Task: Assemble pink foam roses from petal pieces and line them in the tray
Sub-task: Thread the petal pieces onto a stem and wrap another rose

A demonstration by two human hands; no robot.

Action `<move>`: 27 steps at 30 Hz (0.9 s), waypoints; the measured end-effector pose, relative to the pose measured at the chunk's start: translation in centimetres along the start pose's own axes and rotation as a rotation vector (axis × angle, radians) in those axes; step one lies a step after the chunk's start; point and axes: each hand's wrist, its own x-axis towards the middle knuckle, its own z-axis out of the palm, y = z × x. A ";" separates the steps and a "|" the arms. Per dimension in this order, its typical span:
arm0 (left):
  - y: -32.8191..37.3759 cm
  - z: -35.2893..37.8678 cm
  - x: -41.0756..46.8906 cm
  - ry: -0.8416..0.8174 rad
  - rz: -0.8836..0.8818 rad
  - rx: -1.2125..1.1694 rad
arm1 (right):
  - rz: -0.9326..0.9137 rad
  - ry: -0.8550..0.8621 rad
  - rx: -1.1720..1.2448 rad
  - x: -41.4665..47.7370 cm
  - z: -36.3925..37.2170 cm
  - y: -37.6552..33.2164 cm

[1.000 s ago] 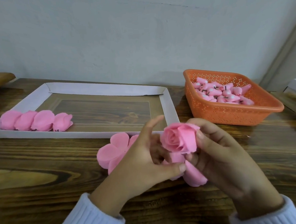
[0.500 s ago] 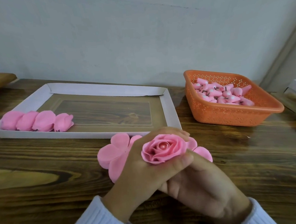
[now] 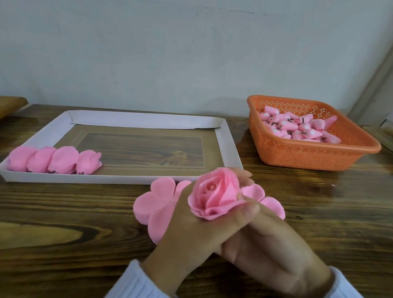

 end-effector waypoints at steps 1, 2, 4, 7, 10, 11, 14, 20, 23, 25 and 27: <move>0.0 -0.1 0.0 0.027 0.007 0.003 | -0.017 0.025 -0.035 0.0 0.1 0.2; 0.1 -0.1 0.1 0.048 0.014 0.000 | -0.034 0.058 -0.063 0.0 0.2 0.3; 0.0 -0.2 0.2 0.066 0.041 -0.005 | -0.065 0.109 -0.097 0.0 0.4 0.4; -0.3 -0.2 0.2 0.073 0.075 -0.020 | -0.061 0.084 -0.097 -0.1 0.4 0.2; -0.3 -0.3 0.2 0.078 0.109 -0.014 | -0.031 0.060 -0.058 -0.3 -0.2 -0.1; -0.3 -0.4 0.3 0.075 0.119 -0.004 | -0.022 0.060 -0.056 -0.4 -0.5 -0.3; -0.2 -0.4 0.3 0.119 0.124 0.009 | -0.101 0.154 -0.106 -0.5 -0.9 -1.3; -0.3 -0.5 0.4 0.204 0.004 0.240 | -0.686 0.492 -0.742 -1.4 -0.8 -2.1; -0.4 -0.4 0.3 0.122 0.002 0.234 | -0.851 0.412 -1.084 -1.5 -0.4 -2.0; -0.4 -0.2 0.2 0.080 -0.002 0.184 | -0.863 0.401 -1.194 -1.3 -0.2 -1.9; -0.5 -0.2 0.2 0.040 -0.014 0.170 | -0.857 0.418 -1.245 -1.2 -0.1 -1.8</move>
